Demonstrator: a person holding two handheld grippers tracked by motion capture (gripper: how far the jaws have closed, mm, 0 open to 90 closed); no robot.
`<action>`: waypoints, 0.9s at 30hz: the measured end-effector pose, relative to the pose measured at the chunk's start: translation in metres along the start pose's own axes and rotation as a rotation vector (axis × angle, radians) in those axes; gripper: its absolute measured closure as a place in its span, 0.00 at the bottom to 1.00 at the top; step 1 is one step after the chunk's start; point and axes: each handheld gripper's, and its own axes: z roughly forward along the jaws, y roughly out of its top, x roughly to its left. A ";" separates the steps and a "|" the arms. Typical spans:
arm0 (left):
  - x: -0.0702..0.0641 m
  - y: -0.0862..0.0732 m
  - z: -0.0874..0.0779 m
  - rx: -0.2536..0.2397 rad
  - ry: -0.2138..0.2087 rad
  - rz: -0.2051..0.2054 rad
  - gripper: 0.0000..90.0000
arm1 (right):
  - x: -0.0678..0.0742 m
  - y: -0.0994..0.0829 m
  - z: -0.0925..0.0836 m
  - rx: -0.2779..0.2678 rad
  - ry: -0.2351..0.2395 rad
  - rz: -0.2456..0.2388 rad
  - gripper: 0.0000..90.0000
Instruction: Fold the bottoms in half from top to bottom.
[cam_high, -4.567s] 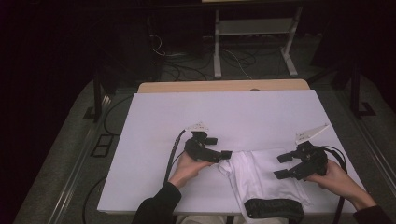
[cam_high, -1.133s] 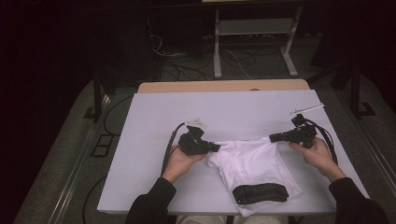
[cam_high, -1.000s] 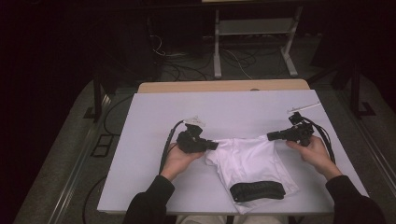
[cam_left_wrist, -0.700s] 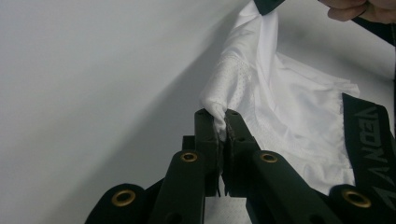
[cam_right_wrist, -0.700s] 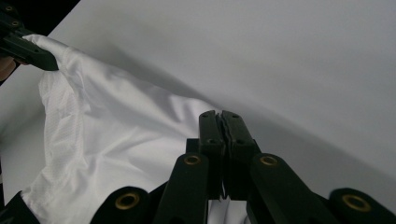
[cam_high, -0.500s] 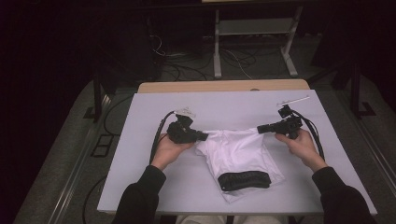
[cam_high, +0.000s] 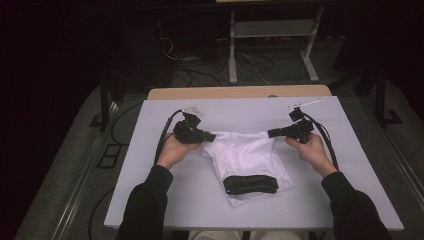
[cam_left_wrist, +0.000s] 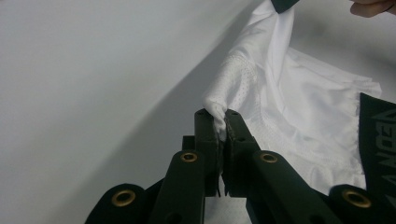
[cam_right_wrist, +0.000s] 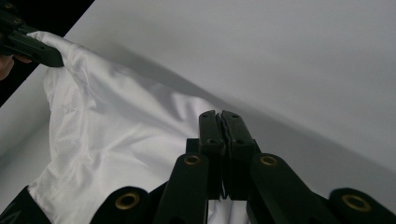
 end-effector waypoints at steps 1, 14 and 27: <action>0.002 0.002 0.000 0.004 0.002 0.003 0.95 | 0.000 0.001 0.001 -0.002 -0.002 0.000 0.96; 0.034 0.019 0.003 0.014 0.038 0.035 0.95 | -0.008 0.012 0.015 -0.061 -0.004 0.072 0.96; 0.052 0.023 0.022 -0.017 0.096 0.040 0.95 | -0.018 0.020 0.023 -0.092 -0.052 0.105 0.96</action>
